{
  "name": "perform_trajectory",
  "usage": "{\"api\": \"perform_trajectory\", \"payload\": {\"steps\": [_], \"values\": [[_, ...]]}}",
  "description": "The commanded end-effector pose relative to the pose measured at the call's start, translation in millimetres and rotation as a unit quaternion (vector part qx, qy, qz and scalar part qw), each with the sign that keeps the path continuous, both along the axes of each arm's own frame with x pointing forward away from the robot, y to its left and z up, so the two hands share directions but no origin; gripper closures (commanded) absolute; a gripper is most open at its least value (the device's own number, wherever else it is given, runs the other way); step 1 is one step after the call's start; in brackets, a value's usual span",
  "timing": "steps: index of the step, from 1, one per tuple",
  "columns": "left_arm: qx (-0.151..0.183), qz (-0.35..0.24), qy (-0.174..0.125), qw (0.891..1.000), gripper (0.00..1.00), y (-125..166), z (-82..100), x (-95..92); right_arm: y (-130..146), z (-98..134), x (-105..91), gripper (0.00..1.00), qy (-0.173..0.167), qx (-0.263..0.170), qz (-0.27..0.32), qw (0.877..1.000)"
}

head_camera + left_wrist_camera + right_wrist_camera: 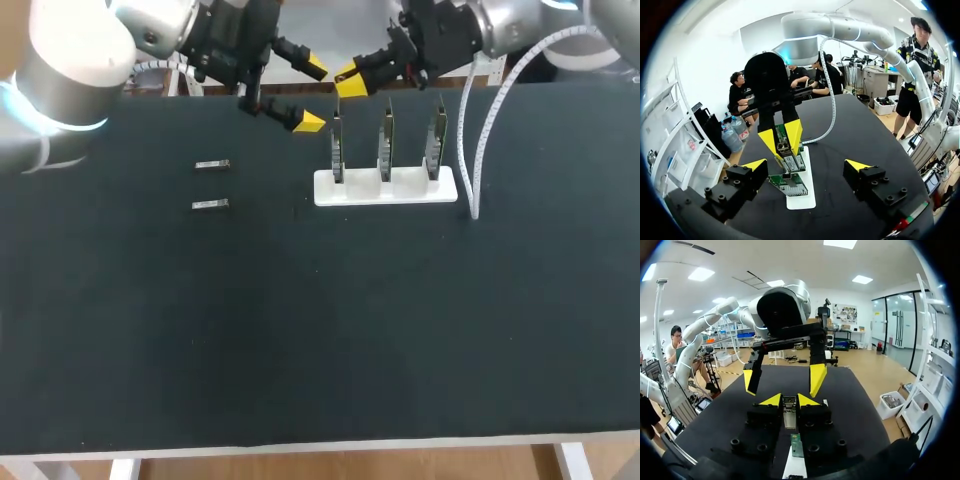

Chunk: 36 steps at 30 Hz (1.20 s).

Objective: Pick up the optical module with the left hand, and insert it into the network port with the right hand.

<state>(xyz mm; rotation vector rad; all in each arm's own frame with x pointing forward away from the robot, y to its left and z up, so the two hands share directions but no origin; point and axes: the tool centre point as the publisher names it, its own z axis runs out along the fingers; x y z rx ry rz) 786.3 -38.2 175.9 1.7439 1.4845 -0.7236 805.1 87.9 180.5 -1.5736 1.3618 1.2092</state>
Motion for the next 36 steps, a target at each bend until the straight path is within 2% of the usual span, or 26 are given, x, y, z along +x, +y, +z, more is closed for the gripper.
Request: {"api": "perform_trajectory", "payload": {"steps": [1, 21, 36], "values": [[0.003, -0.001, 0.002, 1.000, 0.00, -0.8, 0.8, 1.8, 1.3, -0.6, 4.1, 1.00, 0.002, 0.001, 0.003, 1.000], [0.003, -0.001, 0.002, 1.000, 0.00, -0.8, 0.8, 1.8, -0.2, -2.0, -1.5, 1.00, 0.003, -0.002, -0.005, 1.000], [0.003, -0.001, 0.002, 1.000, 0.00, -0.8, 0.8, 1.8, 2.1, -2.9, 4.2, 1.00, 0.003, -0.003, -0.004, 1.000]]}}
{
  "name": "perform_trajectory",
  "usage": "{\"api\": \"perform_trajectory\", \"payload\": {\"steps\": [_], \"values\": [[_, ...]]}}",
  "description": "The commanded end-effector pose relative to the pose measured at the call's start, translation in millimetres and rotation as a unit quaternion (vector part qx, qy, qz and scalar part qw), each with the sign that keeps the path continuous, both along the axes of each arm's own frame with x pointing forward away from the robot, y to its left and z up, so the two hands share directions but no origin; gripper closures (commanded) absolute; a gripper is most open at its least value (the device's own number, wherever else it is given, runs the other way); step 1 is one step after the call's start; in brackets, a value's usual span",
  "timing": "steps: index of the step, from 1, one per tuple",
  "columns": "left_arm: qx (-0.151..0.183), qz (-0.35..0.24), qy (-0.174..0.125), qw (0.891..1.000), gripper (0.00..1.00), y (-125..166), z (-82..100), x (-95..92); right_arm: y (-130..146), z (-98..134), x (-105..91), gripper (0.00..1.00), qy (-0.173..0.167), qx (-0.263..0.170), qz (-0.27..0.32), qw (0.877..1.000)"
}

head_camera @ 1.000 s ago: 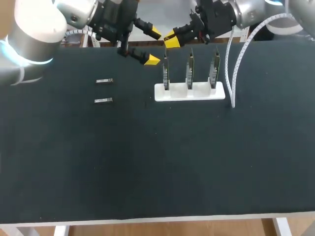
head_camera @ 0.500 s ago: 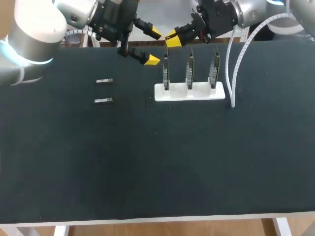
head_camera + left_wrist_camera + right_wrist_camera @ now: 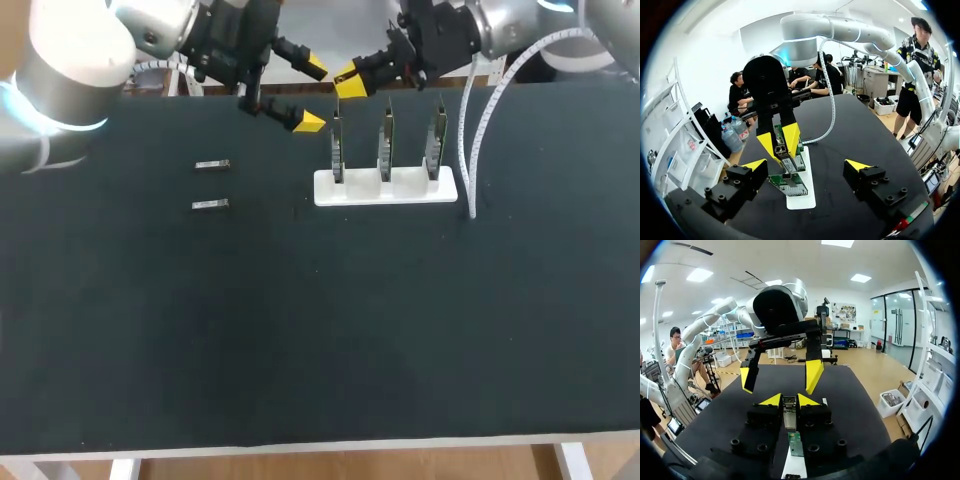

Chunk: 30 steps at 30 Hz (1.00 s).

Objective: Pick up the optical module with the left hand, and insert it into the network port with the right hand.

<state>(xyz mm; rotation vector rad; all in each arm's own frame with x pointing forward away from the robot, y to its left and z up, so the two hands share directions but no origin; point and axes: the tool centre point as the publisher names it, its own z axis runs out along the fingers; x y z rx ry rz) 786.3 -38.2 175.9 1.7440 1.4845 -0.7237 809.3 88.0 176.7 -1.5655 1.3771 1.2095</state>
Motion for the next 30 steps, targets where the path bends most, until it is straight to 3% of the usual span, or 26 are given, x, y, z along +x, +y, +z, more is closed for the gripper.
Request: {"api": "perform_trajectory", "payload": {"steps": [1, 20, 30], "values": [[0.003, -0.001, 0.002, 1.000, 0.00, -1, 0.9, 1.8, 2, 1, 0.1, 1.00, -0.002, 0.000, 0.001, 1.000], [0.003, -0.001, 0.002, 1.000, 0.00, -1, 0.9, 1.8, 2, 1, -0.5, 1.00, 0.003, 0.007, 0.003, 1.000], [0.003, -0.001, 0.002, 1.000, 0.00, -1, 0.9, 1.8, 7, -2, 13.6, 1.00, -0.006, 0.003, 0.010, 1.000]]}}
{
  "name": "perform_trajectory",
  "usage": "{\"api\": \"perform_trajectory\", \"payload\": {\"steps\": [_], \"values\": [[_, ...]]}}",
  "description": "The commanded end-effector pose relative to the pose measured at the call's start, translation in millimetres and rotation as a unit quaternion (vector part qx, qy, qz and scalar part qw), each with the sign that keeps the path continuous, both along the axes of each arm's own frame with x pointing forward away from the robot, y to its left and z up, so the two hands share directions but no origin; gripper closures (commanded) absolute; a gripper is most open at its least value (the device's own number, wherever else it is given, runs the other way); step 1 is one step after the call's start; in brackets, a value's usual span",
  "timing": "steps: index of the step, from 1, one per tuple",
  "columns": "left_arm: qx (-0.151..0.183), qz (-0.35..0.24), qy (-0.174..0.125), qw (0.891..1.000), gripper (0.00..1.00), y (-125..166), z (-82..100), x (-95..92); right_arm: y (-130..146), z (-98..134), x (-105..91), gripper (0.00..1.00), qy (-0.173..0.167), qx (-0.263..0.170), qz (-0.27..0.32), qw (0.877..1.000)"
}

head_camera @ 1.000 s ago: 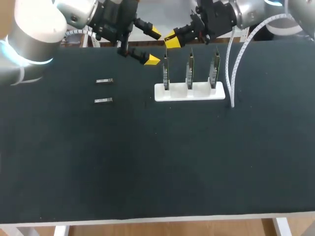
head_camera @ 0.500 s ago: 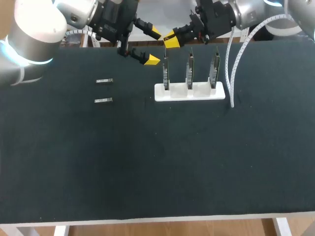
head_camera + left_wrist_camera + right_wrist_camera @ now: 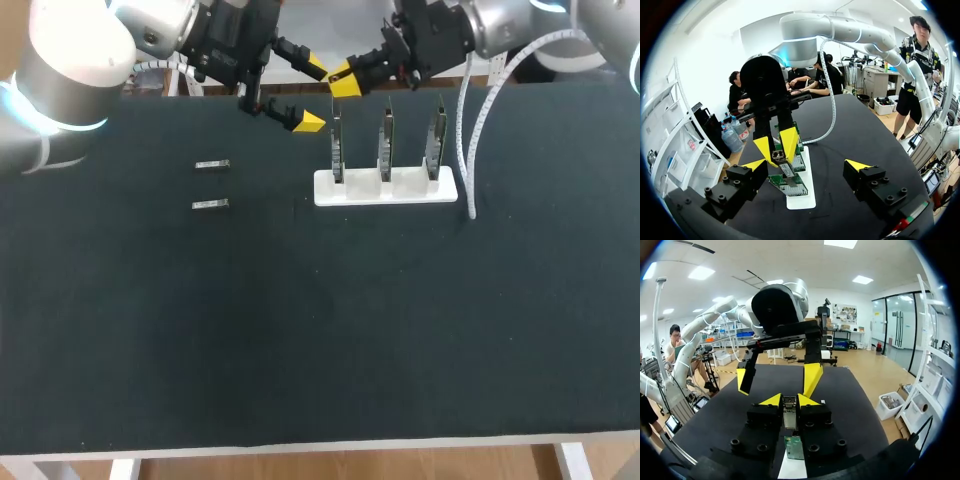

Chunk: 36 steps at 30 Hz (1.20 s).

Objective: Pick up the optical module with the left hand, and insert it into the network port with the right hand.

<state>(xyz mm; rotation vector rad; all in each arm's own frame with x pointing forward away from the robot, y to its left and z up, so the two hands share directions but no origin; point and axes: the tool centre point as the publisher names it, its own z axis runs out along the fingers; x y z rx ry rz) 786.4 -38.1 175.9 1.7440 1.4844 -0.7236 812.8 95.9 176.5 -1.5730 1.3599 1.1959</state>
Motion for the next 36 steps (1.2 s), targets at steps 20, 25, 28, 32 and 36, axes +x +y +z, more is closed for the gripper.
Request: {"api": "perform_trajectory", "payload": {"steps": [20, 25, 28, 32, 36], "values": [[0.003, -0.001, 0.002, 1.000, 0.00, -1, 0.8, 1.7, -3, -6, 14.0, 1.00, 0.009, -0.003, 0.013, 1.000], [0.003, -0.001, 0.002, 1.000, 0.00, -1, 0.8, 1.7, 0, -5, 17.4, 1.00, 0.005, -0.005, 0.018, 1.000], [0.003, -0.001, 0.002, 1.000, 0.00, -1, 0.8, 1.7, 2, -5, 20.4, 1.00, 0.004, -0.006, 0.019, 1.000], [0.003, -0.001, 0.002, 1.000, 0.00, -1, 0.8, 1.7, 3, -5, 22.6, 1.00, 0.004, -0.005, 0.021, 1.000], [0.003, -0.001, 0.002, 1.000, 0.00, -1, 0.8, 1.7, 1, -6, 24.7, 1.00, 0.004, -0.003, 0.021, 1.000]]}}
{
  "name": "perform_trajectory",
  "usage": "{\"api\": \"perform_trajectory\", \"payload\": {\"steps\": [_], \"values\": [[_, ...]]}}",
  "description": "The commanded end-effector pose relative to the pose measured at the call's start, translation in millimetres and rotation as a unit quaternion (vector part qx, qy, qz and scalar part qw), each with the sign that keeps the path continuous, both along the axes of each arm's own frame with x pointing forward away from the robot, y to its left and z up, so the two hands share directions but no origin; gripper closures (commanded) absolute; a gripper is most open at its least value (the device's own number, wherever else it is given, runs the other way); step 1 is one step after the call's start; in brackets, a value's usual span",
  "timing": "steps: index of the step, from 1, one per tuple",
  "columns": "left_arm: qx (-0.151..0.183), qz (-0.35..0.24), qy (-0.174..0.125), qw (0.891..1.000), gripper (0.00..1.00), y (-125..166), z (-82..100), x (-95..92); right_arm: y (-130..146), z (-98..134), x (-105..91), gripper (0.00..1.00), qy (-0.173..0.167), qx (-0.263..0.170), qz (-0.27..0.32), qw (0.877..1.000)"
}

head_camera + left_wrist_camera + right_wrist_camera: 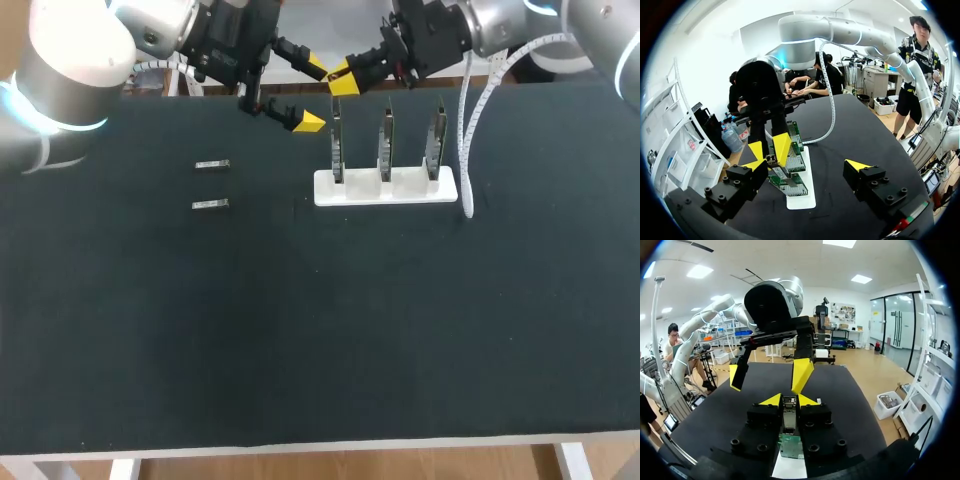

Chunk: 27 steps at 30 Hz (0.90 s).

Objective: Pick up the optical module with the left hand, and insert it into the network port with the right hand.

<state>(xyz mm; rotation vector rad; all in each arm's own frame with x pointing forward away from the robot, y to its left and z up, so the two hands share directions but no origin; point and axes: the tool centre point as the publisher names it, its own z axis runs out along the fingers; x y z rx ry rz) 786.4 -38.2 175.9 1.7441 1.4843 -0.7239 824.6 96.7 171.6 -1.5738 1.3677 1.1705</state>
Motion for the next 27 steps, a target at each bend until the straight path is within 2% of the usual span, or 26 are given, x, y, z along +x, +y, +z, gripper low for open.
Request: {"api": "perform_trajectory", "payload": {"steps": [1, 13, 27], "values": [[0.003, -0.001, 0.001, 1.000, 0.00, -0.8, 0.9, 1.7, -1.0, -2.5, 13.3, 1.00, 0.012, 0.001, 0.027, 1.000], [0.003, -0.001, 0.001, 1.000, 0.00, -0.8, 0.9, 1.7, -1.2, -12.0, 13.5, 1.00, 0.026, 0.006, 0.024, 0.999], [0.003, -0.001, 0.001, 1.000, 0.00, -0.8, 0.9, 1.7, -4.3, -4.0, 5.5, 1.00, 0.015, 0.002, 0.019, 1.000]]}}
